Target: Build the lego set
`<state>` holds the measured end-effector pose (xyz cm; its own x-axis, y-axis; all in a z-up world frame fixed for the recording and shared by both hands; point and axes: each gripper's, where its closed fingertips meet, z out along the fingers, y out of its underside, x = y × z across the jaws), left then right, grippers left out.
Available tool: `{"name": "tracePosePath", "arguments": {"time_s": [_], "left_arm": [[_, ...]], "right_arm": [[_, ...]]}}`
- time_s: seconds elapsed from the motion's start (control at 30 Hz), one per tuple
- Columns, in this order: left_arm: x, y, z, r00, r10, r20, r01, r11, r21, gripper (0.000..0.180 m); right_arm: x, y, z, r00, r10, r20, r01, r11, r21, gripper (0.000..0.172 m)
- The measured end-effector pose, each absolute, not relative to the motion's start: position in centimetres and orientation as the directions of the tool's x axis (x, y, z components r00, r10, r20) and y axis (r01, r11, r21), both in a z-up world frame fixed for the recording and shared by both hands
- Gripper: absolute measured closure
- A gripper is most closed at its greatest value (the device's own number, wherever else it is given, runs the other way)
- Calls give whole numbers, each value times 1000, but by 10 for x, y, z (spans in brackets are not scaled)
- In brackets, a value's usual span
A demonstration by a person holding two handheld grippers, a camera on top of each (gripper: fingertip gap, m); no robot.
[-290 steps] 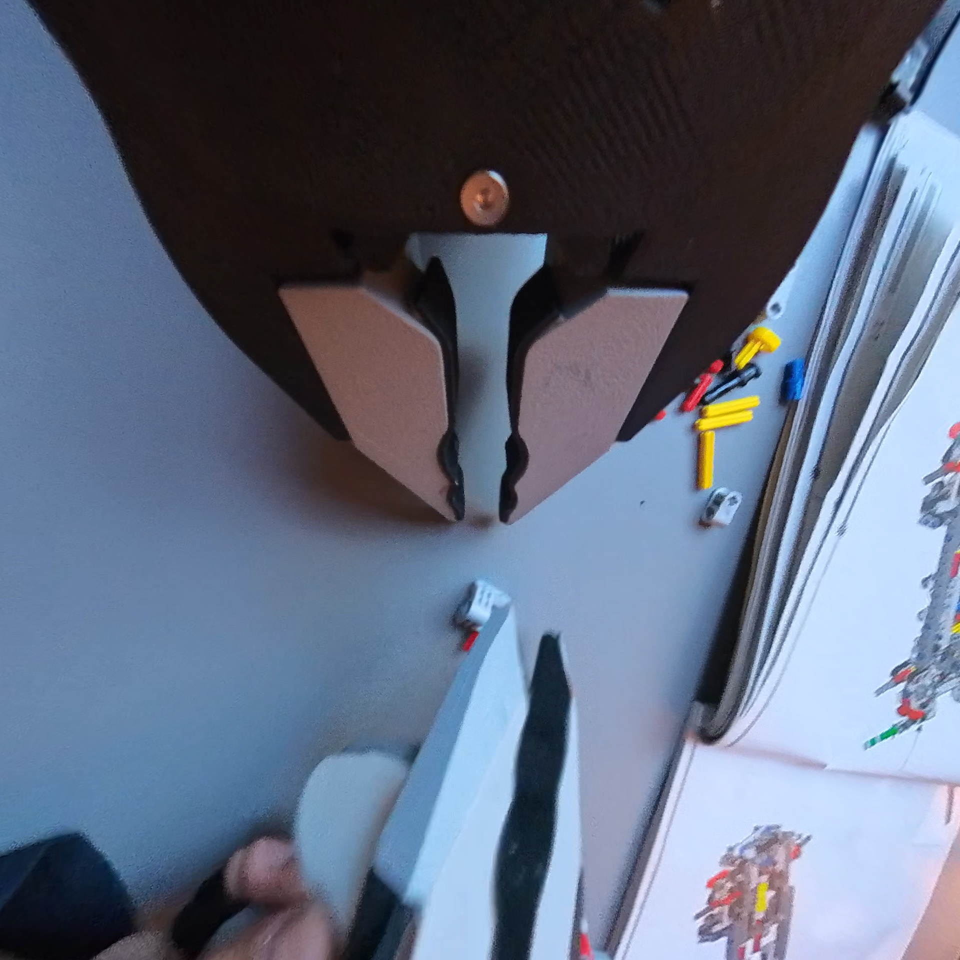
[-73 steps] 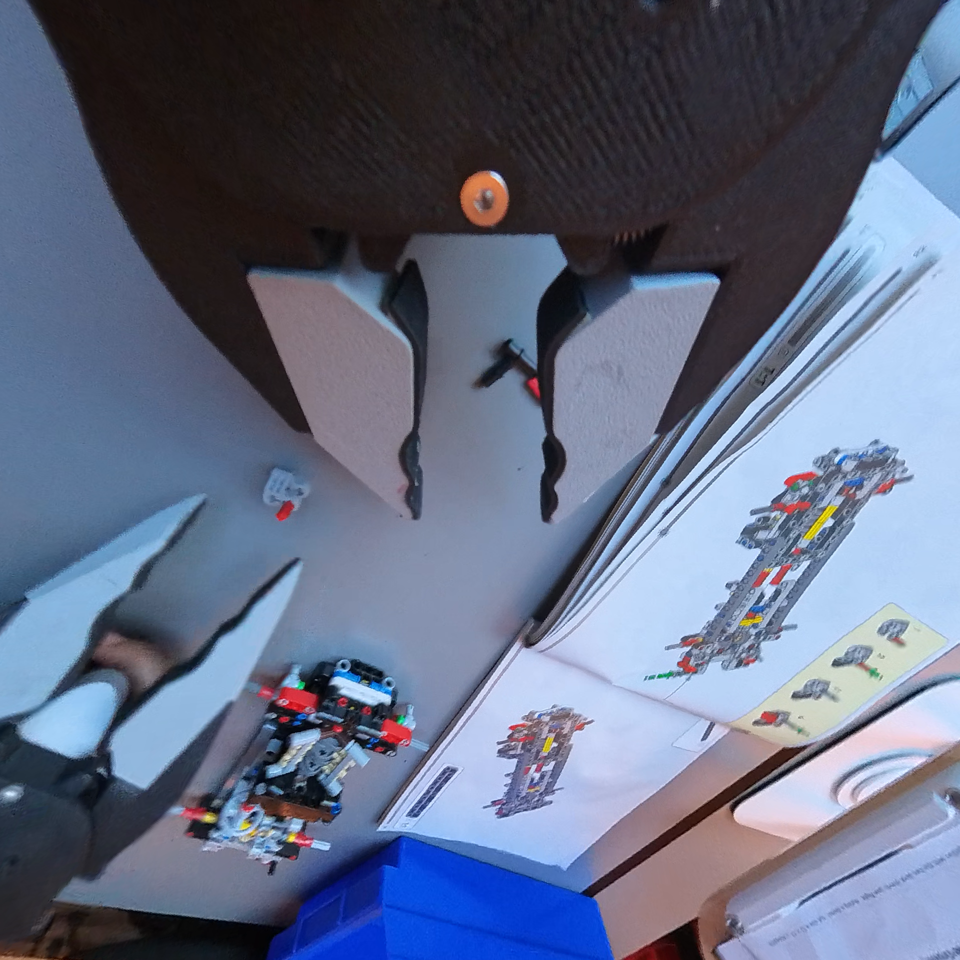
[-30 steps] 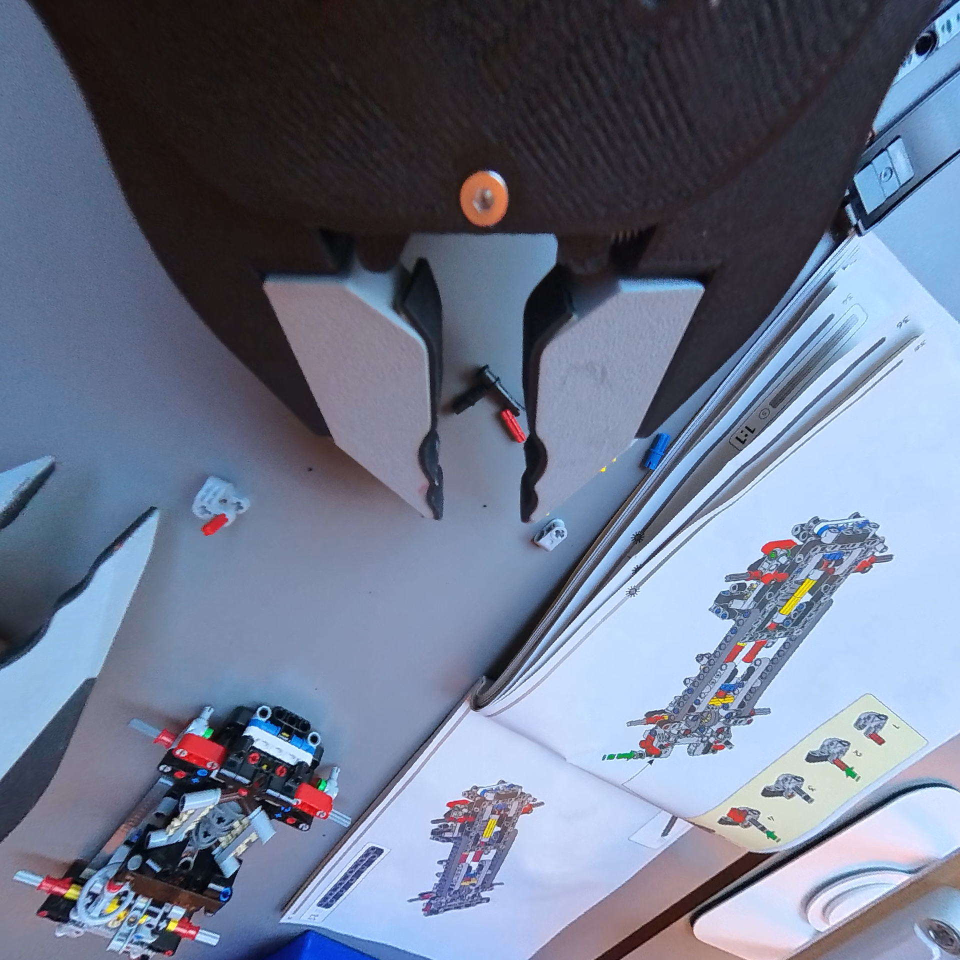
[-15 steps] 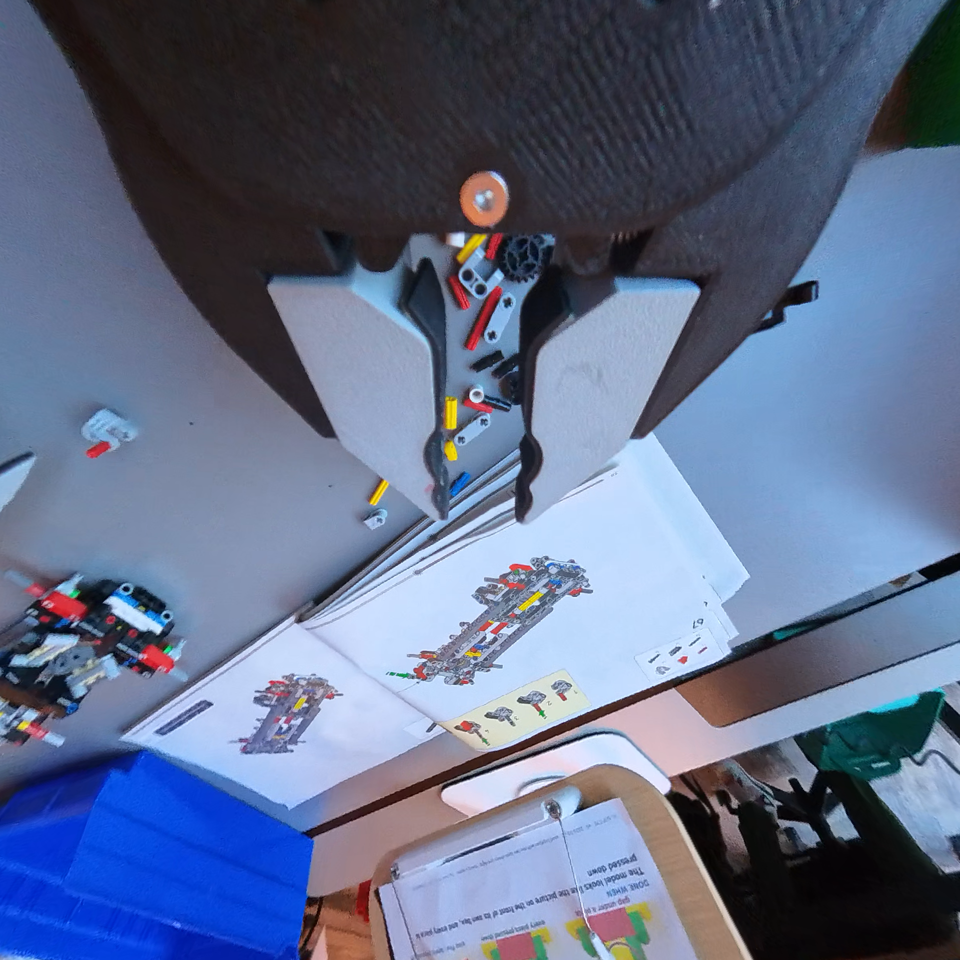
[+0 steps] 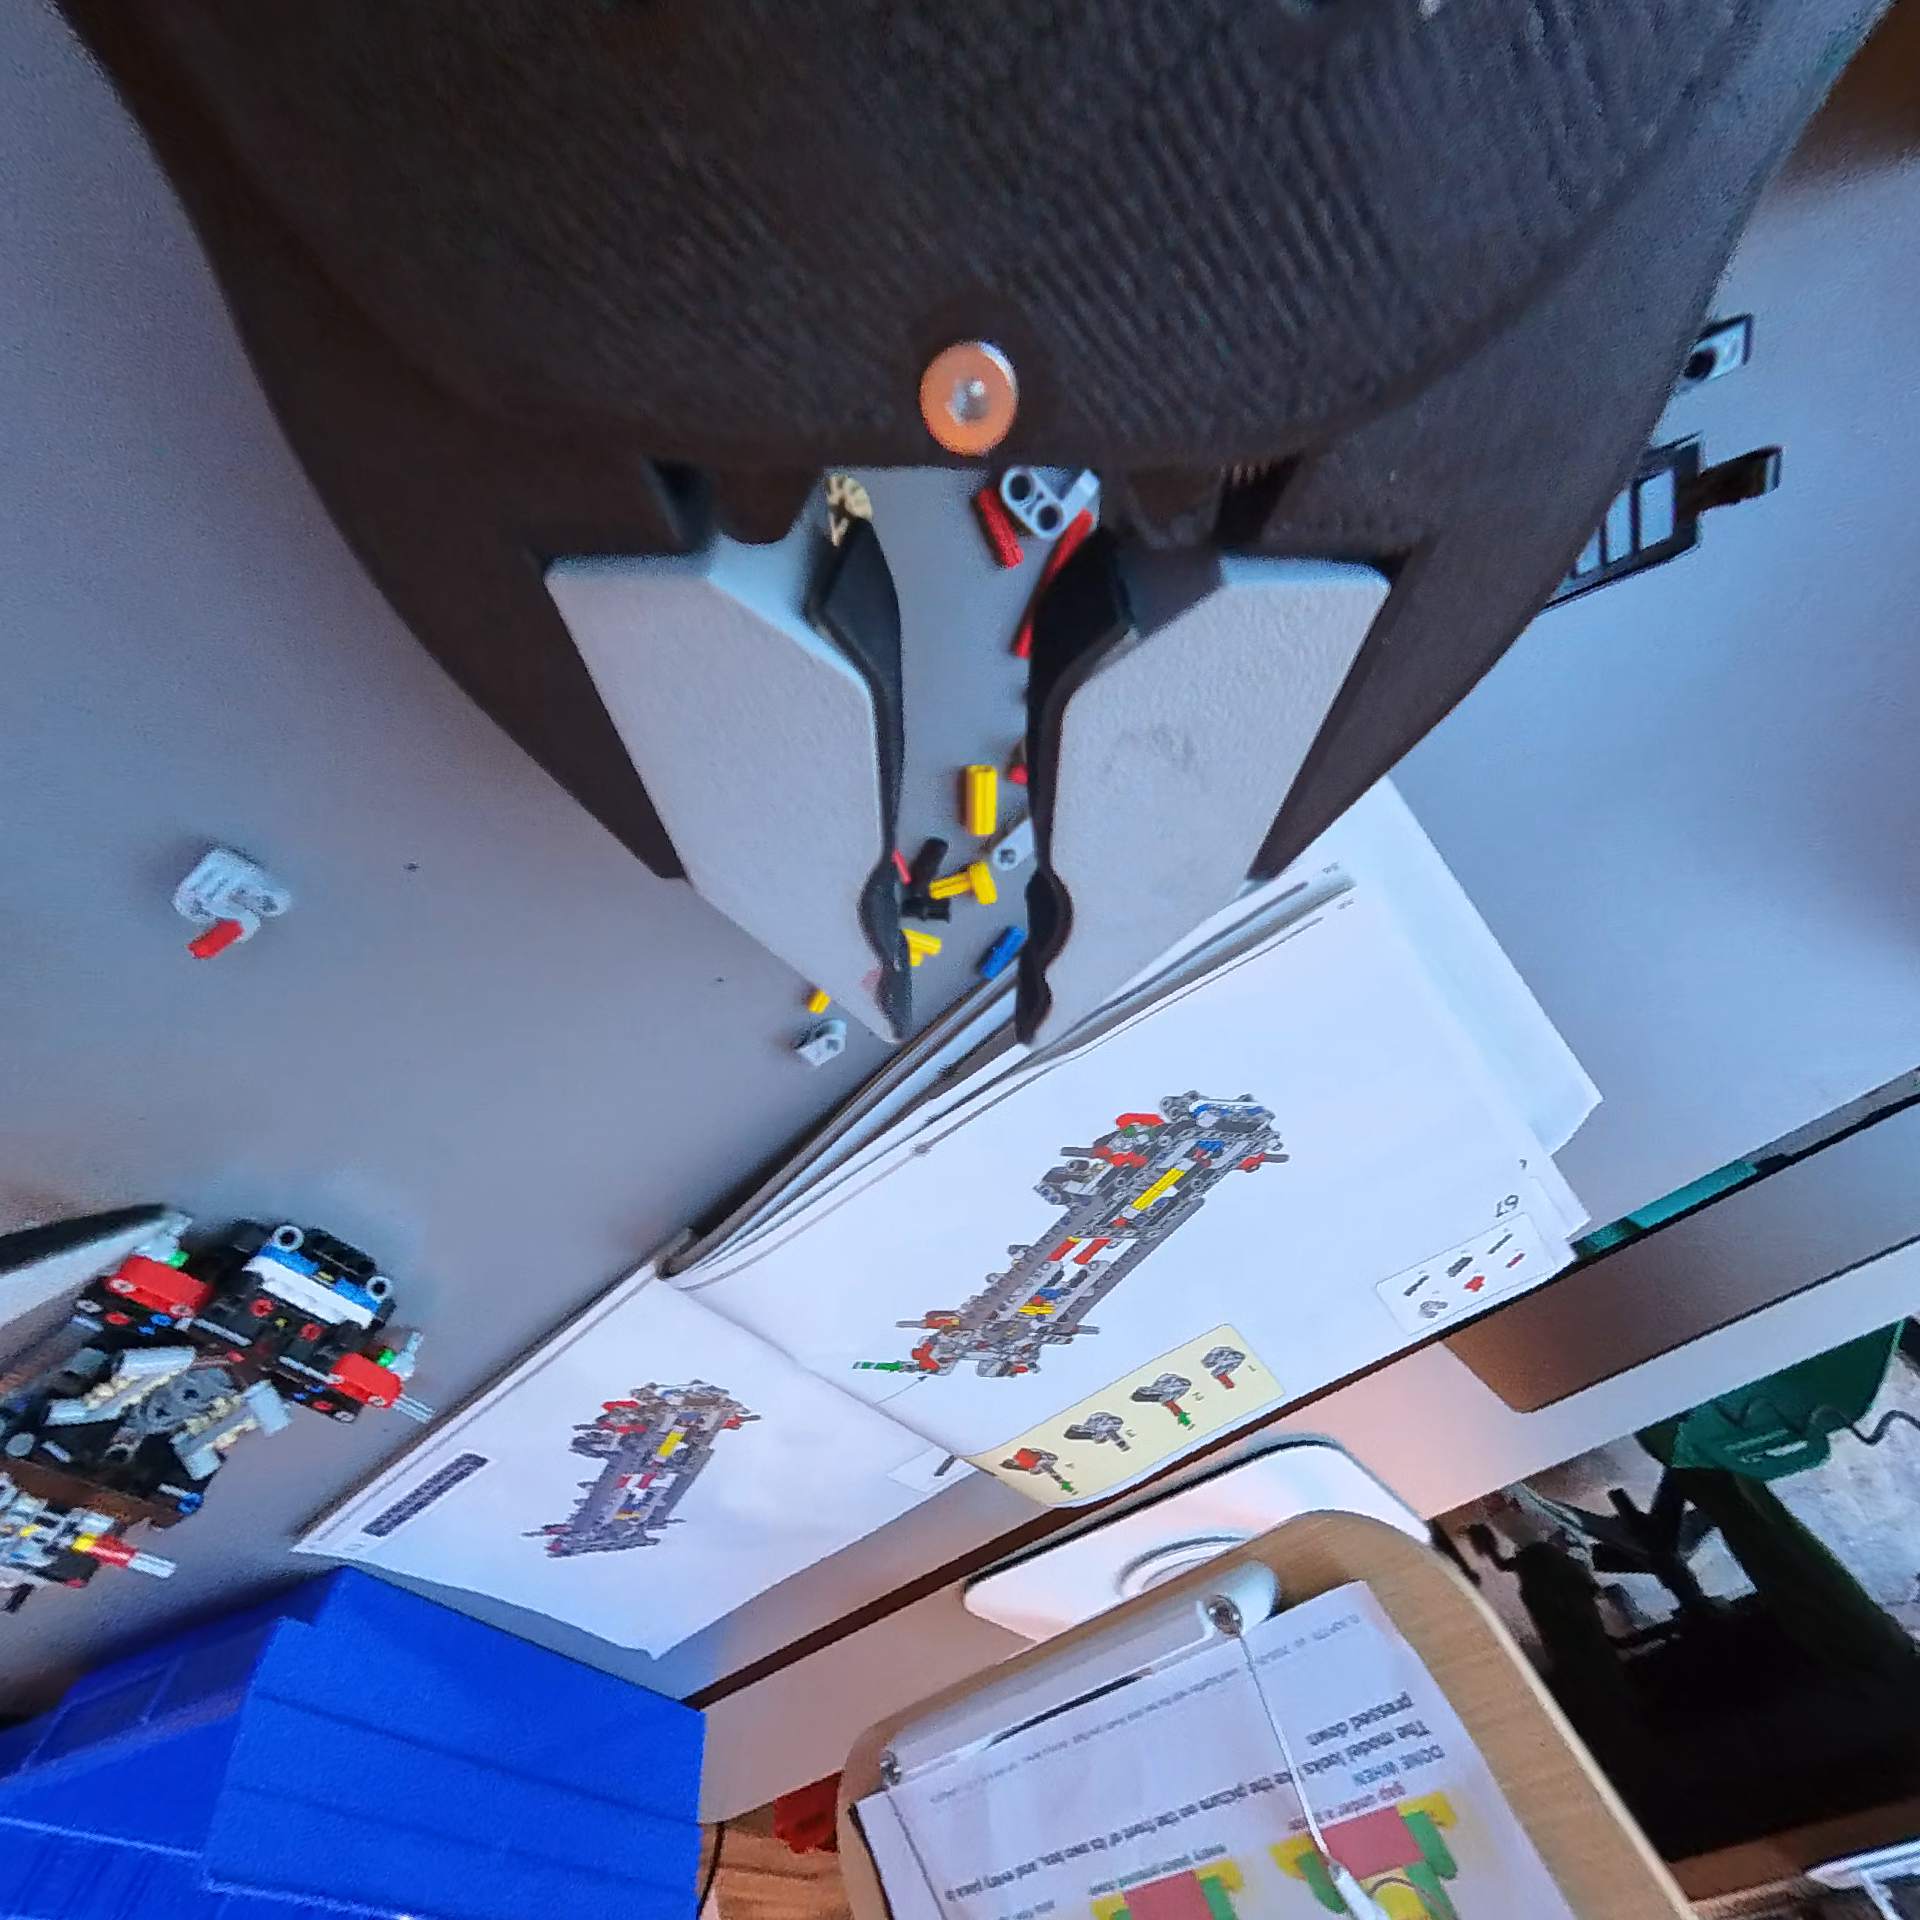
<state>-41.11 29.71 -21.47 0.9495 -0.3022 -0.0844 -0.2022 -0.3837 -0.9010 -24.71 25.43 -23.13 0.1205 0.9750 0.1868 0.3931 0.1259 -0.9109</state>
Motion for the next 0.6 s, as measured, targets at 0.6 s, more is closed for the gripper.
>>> {"name": "tracePosePath", "arguments": {"time_s": [0.6], "left_arm": [[-388,296,-228,914,-394,-94,-268,-414,-870,164]], "right_arm": [[-281,289,-173,158,973,168,201,134,-970,119]]}}
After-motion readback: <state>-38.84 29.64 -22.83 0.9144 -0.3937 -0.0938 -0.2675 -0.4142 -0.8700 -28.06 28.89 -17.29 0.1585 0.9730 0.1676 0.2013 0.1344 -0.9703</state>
